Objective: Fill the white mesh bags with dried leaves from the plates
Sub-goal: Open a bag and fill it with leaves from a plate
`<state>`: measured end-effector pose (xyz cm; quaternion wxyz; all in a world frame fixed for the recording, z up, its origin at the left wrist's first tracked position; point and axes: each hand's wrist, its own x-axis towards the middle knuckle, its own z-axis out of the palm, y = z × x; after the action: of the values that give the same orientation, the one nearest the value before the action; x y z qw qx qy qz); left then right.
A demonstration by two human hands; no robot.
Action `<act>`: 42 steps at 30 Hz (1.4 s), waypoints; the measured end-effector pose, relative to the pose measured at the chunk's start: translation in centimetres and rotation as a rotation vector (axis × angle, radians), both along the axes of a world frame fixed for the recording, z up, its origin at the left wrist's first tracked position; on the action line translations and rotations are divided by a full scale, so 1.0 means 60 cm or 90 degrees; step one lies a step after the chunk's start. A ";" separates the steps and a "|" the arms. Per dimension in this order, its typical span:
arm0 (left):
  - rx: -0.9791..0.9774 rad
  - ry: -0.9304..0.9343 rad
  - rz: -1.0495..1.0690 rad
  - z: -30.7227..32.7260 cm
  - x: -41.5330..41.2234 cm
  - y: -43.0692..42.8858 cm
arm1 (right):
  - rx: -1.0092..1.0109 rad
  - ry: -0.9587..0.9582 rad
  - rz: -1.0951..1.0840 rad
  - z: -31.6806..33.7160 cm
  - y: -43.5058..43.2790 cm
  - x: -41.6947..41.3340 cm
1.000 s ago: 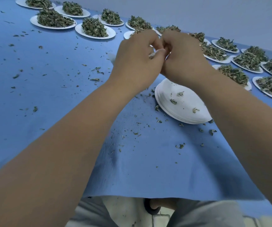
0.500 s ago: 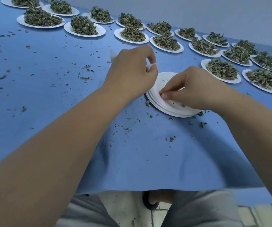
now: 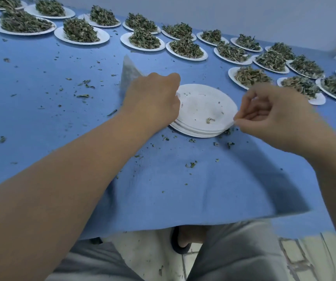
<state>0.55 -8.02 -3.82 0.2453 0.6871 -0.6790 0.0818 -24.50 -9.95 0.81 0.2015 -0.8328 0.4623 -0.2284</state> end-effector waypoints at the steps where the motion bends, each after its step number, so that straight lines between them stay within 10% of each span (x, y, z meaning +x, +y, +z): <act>1: -0.004 -0.008 0.004 0.000 -0.004 -0.003 | 0.025 0.006 -0.003 -0.012 0.008 -0.012; 32: -0.176 0.180 0.130 0.022 0.069 0.018 | -0.105 0.011 0.091 0.011 0.030 0.101; 42: -0.183 0.215 0.140 0.034 0.115 0.027 | -0.221 0.374 0.383 0.008 -0.016 0.263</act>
<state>7.47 -6.37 -1.78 0.4400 0.7191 -0.5307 0.0878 -8.73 -10.90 1.29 -0.0234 -0.9810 0.1922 0.0126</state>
